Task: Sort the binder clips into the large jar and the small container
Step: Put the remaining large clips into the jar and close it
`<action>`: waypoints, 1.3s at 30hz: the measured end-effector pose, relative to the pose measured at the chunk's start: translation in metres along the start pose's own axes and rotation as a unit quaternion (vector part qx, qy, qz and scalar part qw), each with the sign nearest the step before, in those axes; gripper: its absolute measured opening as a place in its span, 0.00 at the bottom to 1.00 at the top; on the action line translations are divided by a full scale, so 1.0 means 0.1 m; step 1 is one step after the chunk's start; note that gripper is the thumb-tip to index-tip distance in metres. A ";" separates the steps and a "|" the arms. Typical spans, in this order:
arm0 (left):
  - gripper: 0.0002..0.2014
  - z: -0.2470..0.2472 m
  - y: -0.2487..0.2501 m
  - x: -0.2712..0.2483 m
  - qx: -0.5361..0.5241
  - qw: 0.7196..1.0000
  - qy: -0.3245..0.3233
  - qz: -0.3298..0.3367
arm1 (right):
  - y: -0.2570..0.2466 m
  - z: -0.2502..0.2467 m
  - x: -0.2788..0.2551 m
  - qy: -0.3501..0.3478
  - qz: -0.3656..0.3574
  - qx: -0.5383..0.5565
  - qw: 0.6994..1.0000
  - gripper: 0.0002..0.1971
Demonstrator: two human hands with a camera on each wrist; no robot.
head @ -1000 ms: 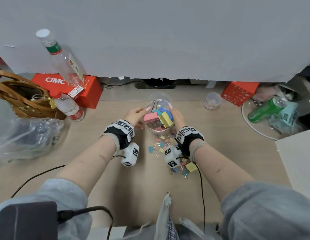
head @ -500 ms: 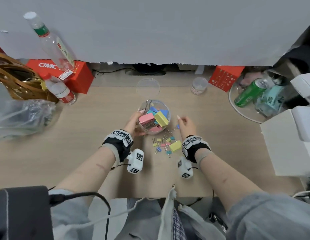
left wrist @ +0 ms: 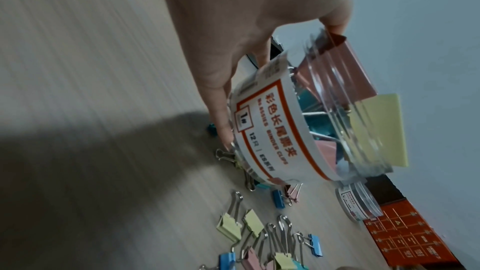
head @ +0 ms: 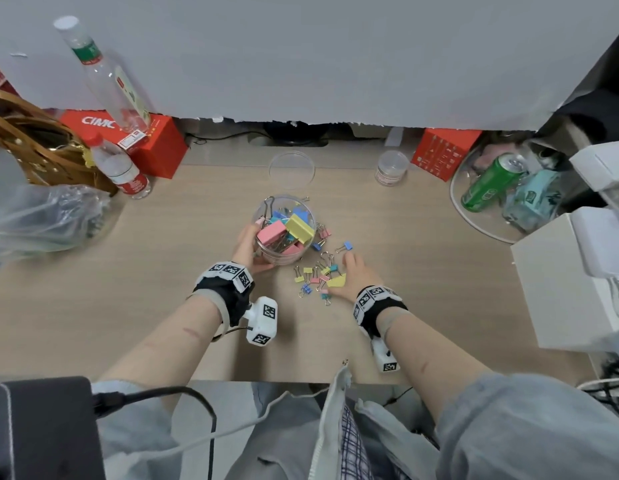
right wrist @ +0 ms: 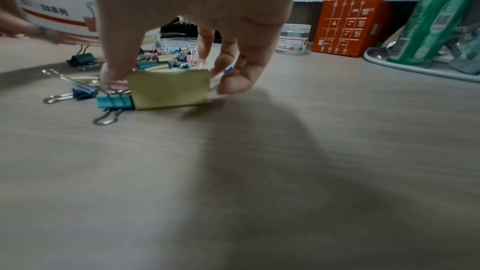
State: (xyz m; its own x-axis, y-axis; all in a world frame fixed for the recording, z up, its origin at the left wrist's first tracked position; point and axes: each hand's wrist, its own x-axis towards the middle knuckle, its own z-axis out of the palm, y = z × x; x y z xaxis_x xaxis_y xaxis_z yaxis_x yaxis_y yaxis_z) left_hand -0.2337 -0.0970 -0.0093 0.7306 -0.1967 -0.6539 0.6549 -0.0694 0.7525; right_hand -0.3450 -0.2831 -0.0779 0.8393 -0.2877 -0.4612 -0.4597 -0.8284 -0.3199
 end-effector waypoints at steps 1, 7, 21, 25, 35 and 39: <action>0.05 -0.01 -0.01 -0.01 -0.003 1.000 0.000 0.002 | 0.00 0.02 0.02 0.003 0.006 0.011 1.000 0.38; 0.11 -0.12 -0.06 -0.04 -0.010 1.000 0.021 0.007 | 0.05 0.01 0.07 -0.009 0.051 0.055 0.997 0.31; 0.15 -0.26 0.11 -0.07 -0.013 0.998 0.060 0.020 | 0.16 -0.52 0.02 0.069 -0.050 0.077 0.993 0.32; 0.17 -0.24 0.14 -0.08 -0.011 0.998 0.051 0.022 | 0.12 -0.60 0.05 0.118 -0.079 0.099 0.985 0.34; 0.30 -0.06 0.27 -0.24 0.028 0.999 0.023 -0.008 | -0.47 -1.04 0.11 0.169 -0.208 0.180 0.947 0.31; 0.29 -0.04 0.33 -0.24 0.041 0.999 0.010 -0.017 | -0.65 -1.13 0.16 0.097 -0.263 0.043 0.959 0.34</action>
State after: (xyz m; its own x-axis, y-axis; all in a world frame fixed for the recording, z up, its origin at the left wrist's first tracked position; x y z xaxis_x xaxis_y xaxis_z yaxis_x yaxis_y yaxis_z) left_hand -0.2290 -0.0910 0.0308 0.7125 -0.1724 -0.6801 0.6621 -0.1557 0.7331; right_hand -0.2689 -0.2880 0.0291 0.9960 0.0692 -0.0572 0.0276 -0.8428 -0.5376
